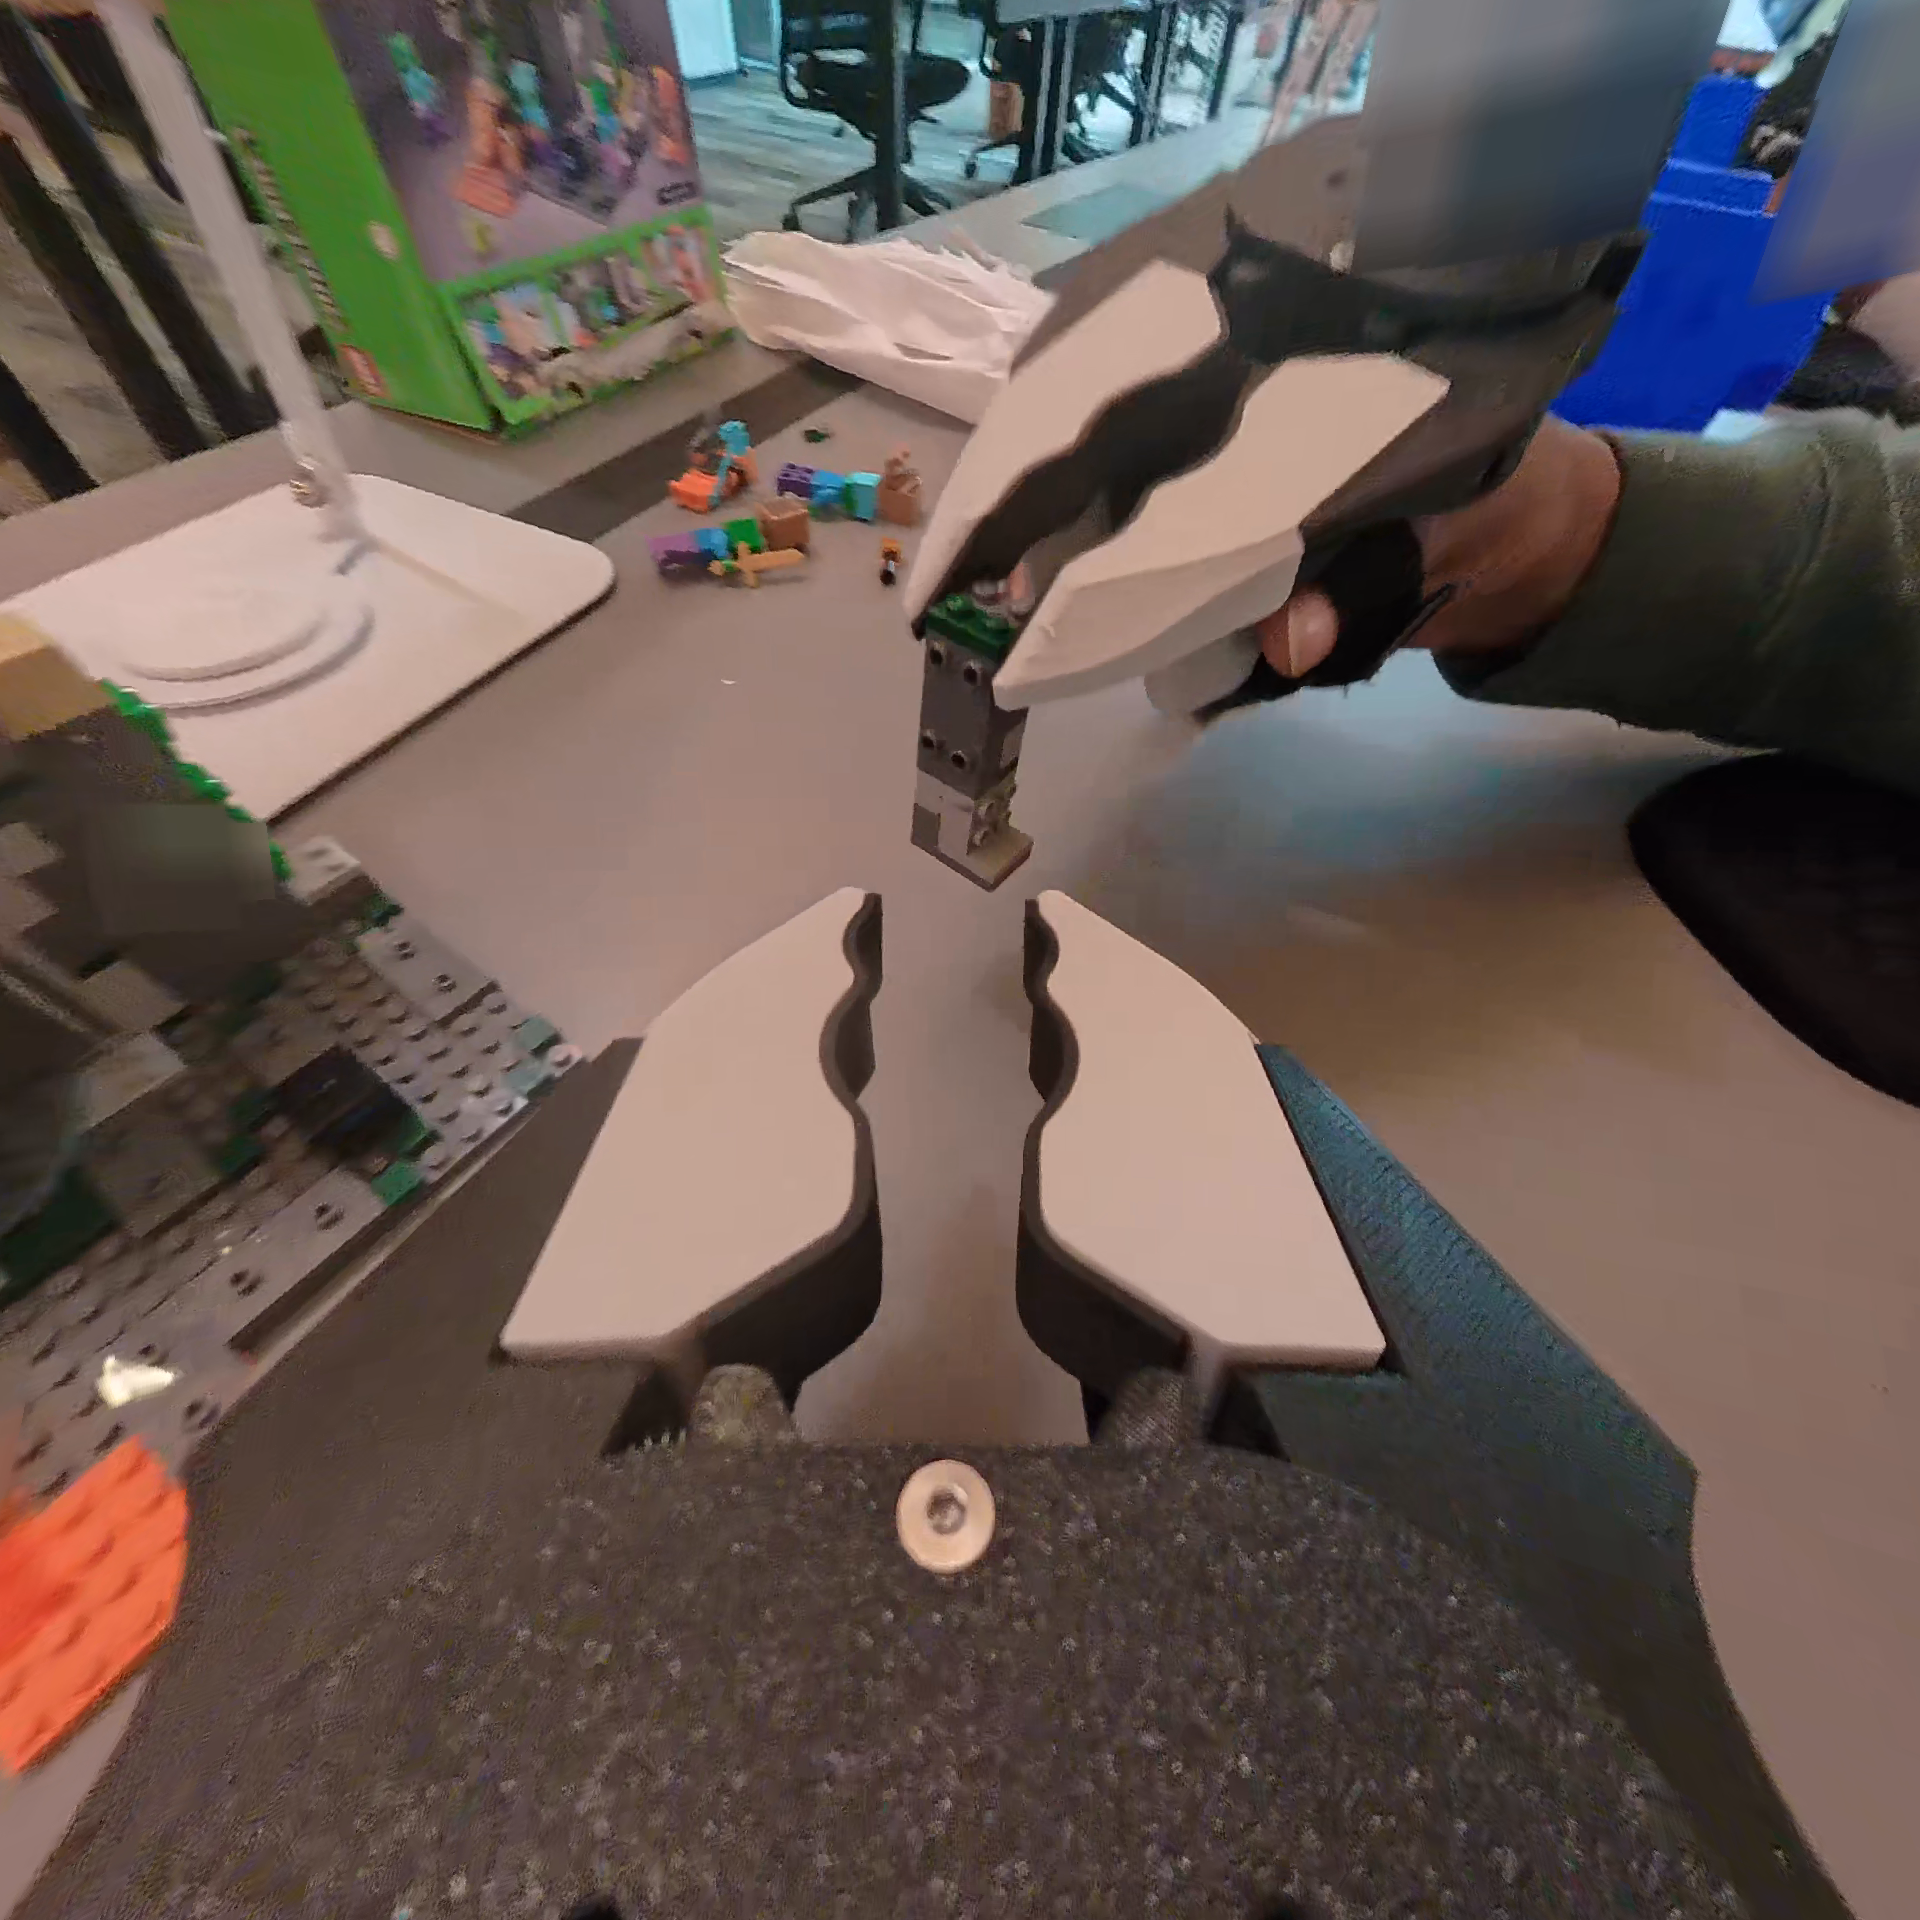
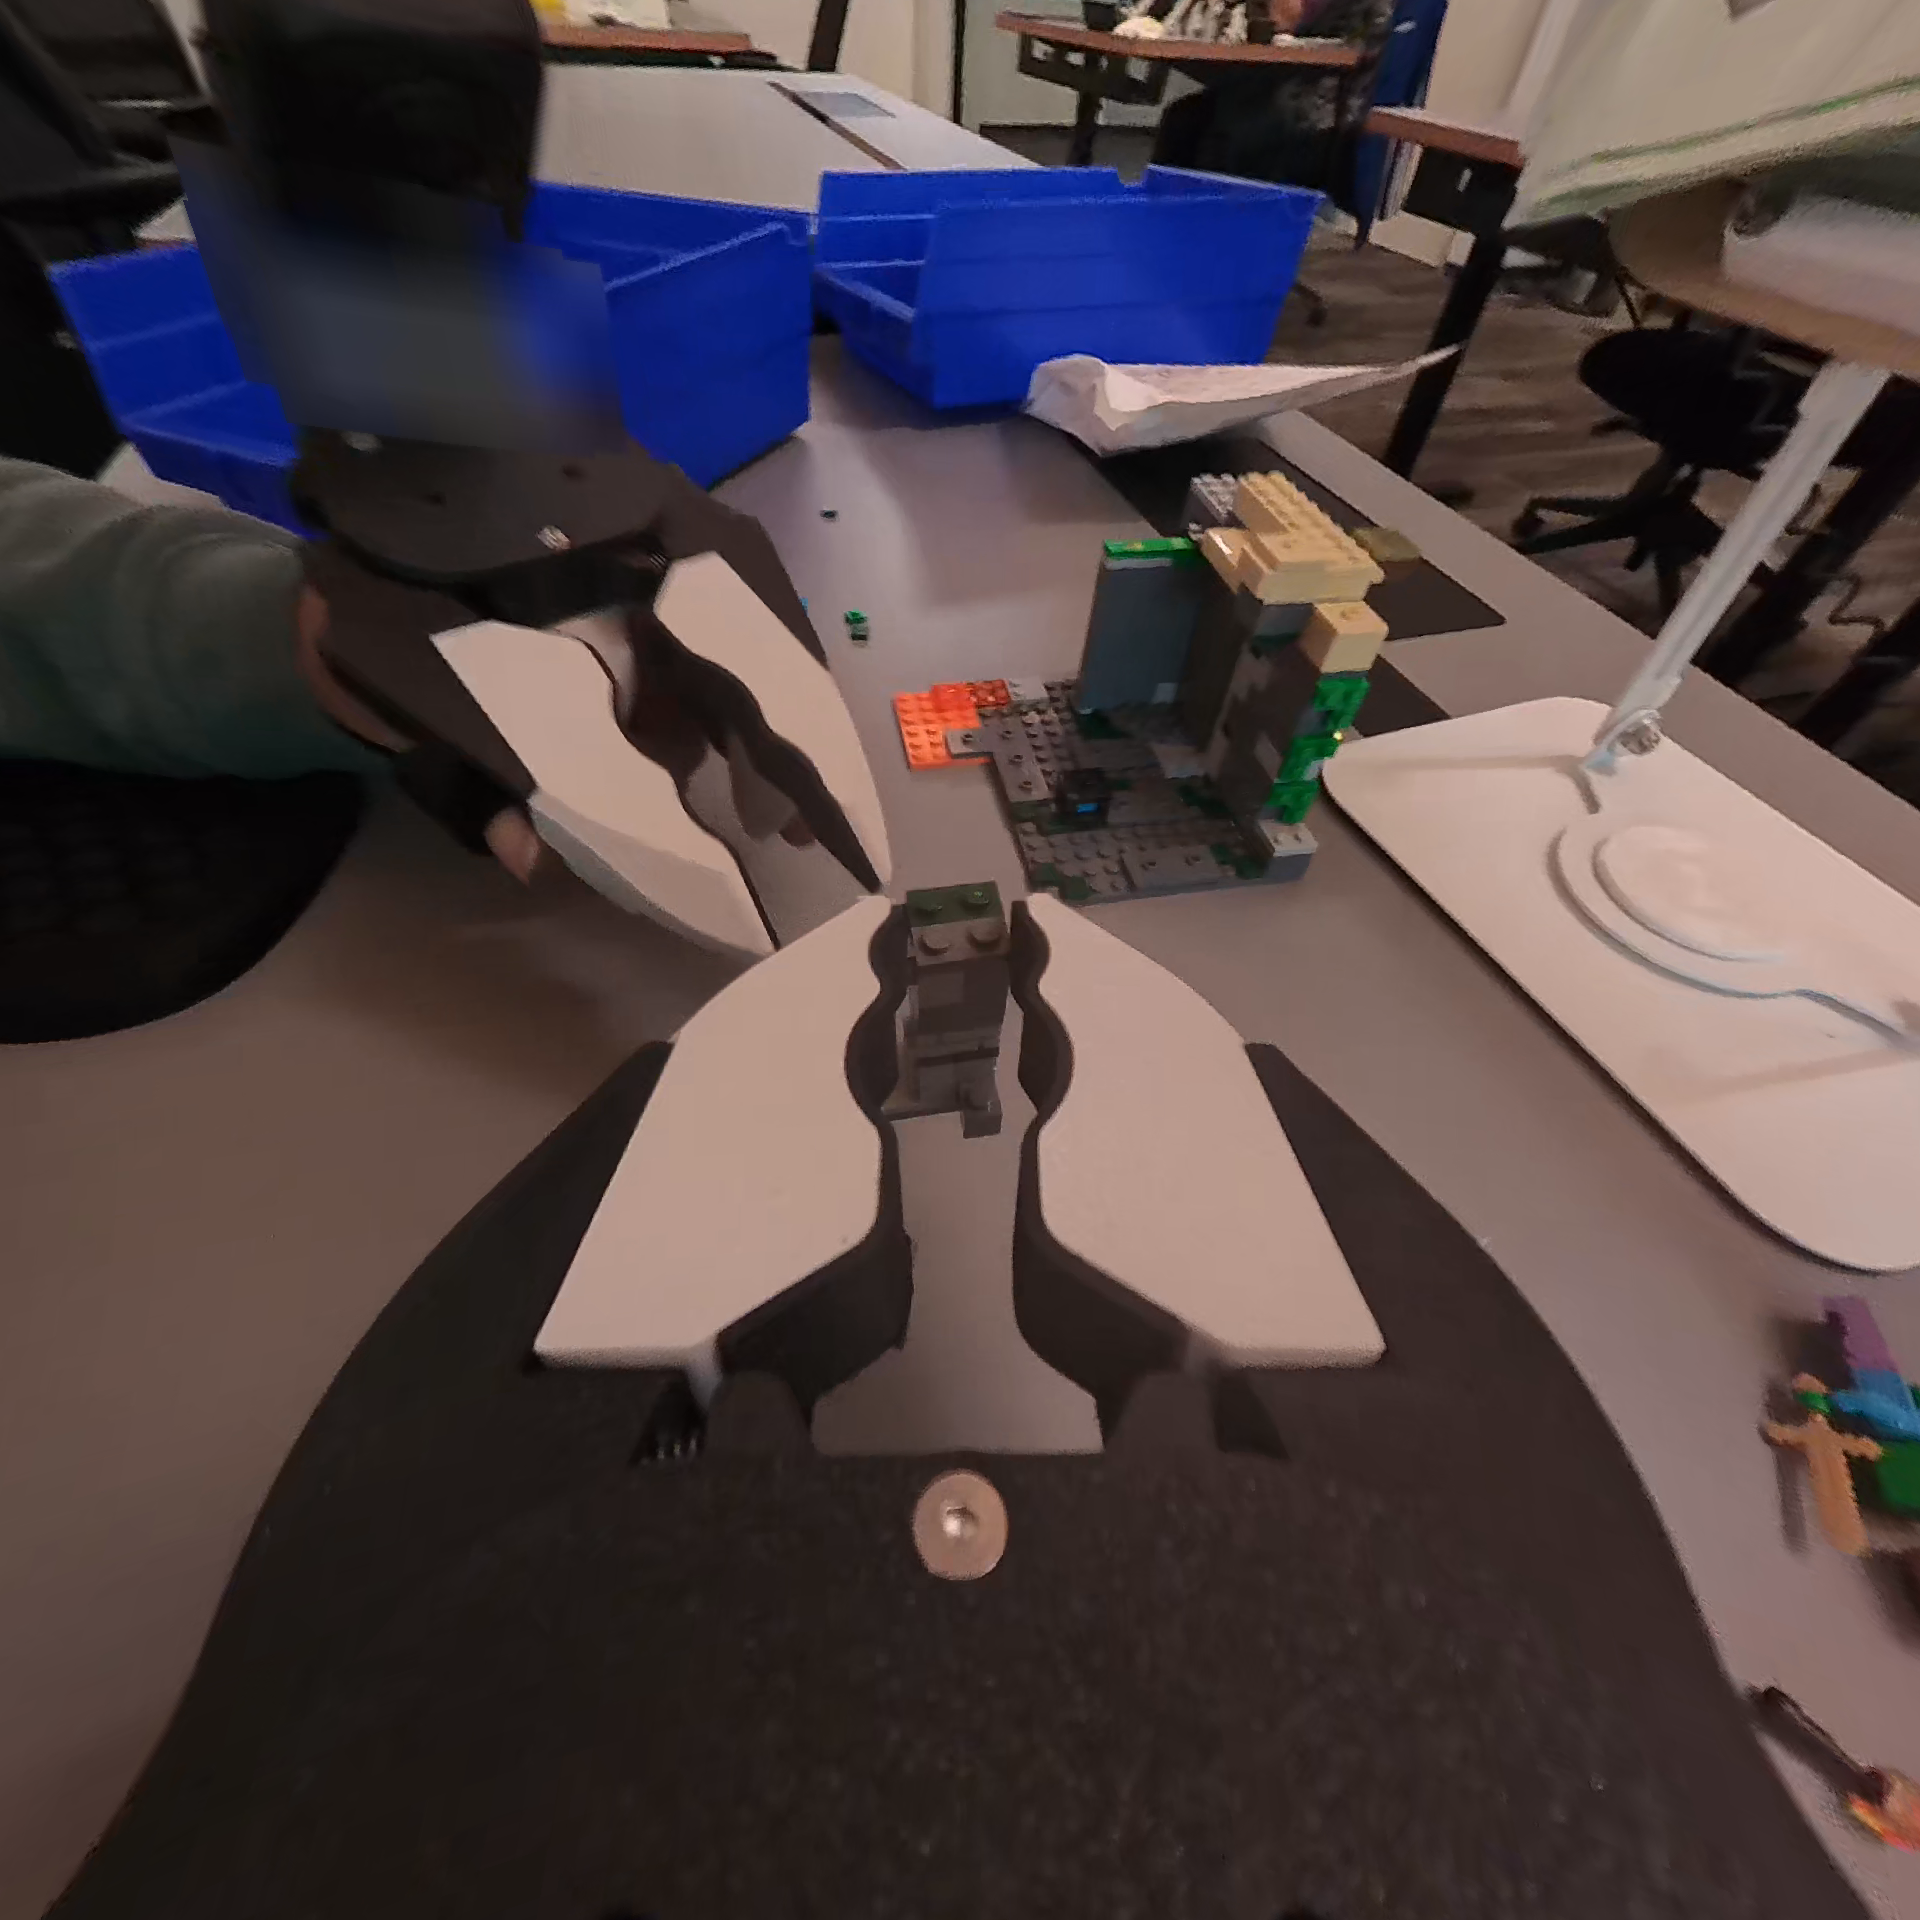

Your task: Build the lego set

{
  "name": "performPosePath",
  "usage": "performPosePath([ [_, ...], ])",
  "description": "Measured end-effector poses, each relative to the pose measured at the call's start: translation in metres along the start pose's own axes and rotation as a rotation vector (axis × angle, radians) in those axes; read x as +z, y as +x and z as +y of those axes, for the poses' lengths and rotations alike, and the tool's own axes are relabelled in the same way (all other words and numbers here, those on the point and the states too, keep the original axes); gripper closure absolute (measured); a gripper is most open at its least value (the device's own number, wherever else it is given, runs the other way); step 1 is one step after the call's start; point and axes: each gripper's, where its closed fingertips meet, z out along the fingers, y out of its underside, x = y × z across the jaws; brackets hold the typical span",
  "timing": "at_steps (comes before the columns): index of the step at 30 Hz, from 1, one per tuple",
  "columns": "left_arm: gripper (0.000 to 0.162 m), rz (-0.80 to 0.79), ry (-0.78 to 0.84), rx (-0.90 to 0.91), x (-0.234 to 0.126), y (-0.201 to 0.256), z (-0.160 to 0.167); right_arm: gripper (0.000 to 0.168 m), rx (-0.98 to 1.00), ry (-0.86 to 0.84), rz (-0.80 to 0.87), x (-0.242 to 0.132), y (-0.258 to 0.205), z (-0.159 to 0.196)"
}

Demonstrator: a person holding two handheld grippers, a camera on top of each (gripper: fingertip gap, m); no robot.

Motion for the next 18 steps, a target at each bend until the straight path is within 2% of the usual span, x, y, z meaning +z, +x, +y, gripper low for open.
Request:
performPosePath([
  [8, 0.162, -0.075, 0.096, 0.038, -0.015, -0.017, -0.012, 0.150, 0.005, -0.048, 0.014, 0.003, -0.001, 0.030],
  [18, 0.162, -0.135, 0.128, 0.064, -0.017, -0.027, -0.014, 0.150, 0.011, -0.052, 0.003, 0.005, -0.002, 0.041],
])
